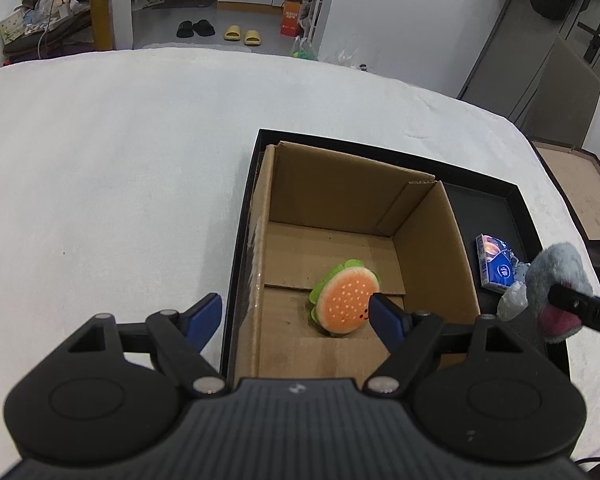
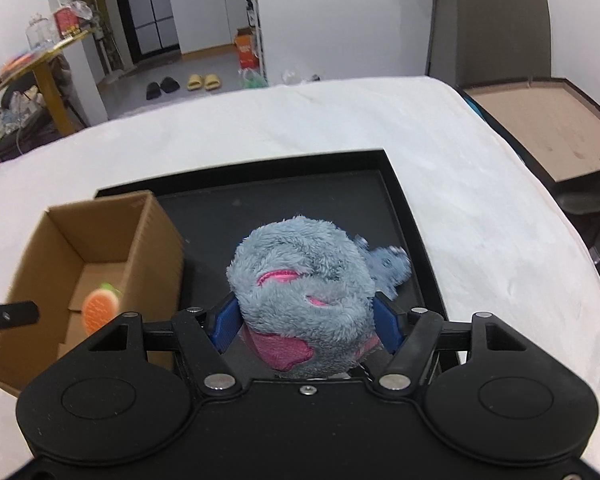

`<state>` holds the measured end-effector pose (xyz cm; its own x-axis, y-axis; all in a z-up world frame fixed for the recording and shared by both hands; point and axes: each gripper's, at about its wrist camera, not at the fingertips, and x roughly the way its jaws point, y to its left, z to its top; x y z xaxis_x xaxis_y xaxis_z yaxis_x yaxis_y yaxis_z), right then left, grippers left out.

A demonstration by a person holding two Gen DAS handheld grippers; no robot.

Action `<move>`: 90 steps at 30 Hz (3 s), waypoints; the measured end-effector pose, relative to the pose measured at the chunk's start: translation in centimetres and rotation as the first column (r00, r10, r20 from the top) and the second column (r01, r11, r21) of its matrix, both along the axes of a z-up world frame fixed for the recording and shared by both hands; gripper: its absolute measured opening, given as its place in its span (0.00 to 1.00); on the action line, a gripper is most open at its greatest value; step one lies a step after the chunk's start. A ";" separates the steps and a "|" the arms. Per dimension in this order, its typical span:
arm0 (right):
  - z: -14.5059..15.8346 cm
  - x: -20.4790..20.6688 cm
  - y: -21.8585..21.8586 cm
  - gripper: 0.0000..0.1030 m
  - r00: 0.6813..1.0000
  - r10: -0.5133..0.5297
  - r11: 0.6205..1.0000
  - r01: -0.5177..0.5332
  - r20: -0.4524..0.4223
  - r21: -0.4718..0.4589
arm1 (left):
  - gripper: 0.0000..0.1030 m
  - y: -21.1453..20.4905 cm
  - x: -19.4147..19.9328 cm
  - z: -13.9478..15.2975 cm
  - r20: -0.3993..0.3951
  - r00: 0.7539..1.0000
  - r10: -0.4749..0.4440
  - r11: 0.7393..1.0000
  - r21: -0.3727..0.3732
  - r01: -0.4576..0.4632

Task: Organize soft objects
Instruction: 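Carry the plush mouse into the box and release it beside the hamburger, then move the right gripper to the dark grey plush piece and grasp it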

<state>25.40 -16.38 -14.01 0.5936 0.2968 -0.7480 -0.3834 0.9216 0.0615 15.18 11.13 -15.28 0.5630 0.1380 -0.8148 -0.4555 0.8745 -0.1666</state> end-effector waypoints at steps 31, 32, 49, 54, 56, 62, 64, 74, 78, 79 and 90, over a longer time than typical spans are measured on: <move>3.8 -3.1 9.7 0.64 0.977 0.189 0.973 -0.200 0.095 0.112 | 0.14 2.9 -2.3 -2.0 -0.015 1.000 0.023 0.994 -0.106 -0.025; 3.8 -3.2 9.9 0.64 0.976 0.194 0.972 -0.204 0.097 0.115 | 0.14 2.9 -2.4 -1.9 -0.013 1.000 0.023 0.994 -0.109 -0.024; 3.0 -4.0 14.3 0.77 0.963 0.261 0.948 -0.269 0.068 0.171 | 0.15 4.4 -2.5 -2.4 0.011 1.000 0.008 0.987 -0.164 -0.006; 2.6 -3.9 13.6 0.77 0.968 0.249 0.954 -0.252 0.040 0.161 | 0.16 4.6 -2.6 -2.4 0.023 1.000 0.010 0.985 -0.175 -0.006; 2.5 -4.0 13.3 0.77 0.969 0.243 0.957 -0.246 0.036 0.155 | 0.16 4.4 -2.6 -2.3 0.021 1.000 0.017 0.987 -0.158 -0.014; 2.8 -4.3 11.5 0.77 0.976 0.212 0.965 -0.216 0.045 0.149 | 0.18 4.1 -2.7 -2.2 0.016 1.000 0.023 0.989 -0.150 -0.020; 2.9 -4.2 10.7 0.77 0.979 0.197 0.968 -0.202 0.045 0.147 | 0.20 4.0 -2.8 -2.1 0.010 1.000 0.023 0.989 -0.148 -0.022; 2.1 -3.5 7.2 0.77 0.991 0.131 0.985 -0.134 0.031 0.110 | 0.58 3.3 -2.5 -1.0 0.019 0.999 0.050 0.993 -0.109 -0.048; 1.4 -3.2 5.8 0.79 0.995 0.099 0.990 -0.100 0.013 0.096 | 0.62 2.9 -2.4 -1.0 0.009 0.999 0.051 0.994 -0.099 -0.050; 1.2 -3.1 5.4 0.80 0.996 0.089 0.992 -0.090 0.010 0.093 | 0.63 2.7 -2.3 -1.0 0.006 0.999 0.050 0.994 -0.098 -0.049; -1.0 -1.7 2.6 0.82 0.999 0.032 0.997 -0.030 -0.034 0.068 | 0.65 1.7 -1.3 -0.8 -0.009 0.999 0.039 0.997 -0.066 -0.039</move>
<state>23.71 -13.77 -15.04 0.5570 0.3652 -0.7459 -0.4081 0.9026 0.1372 13.87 12.83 -16.06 0.5522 0.1055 -0.8270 -0.4904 0.8433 -0.2199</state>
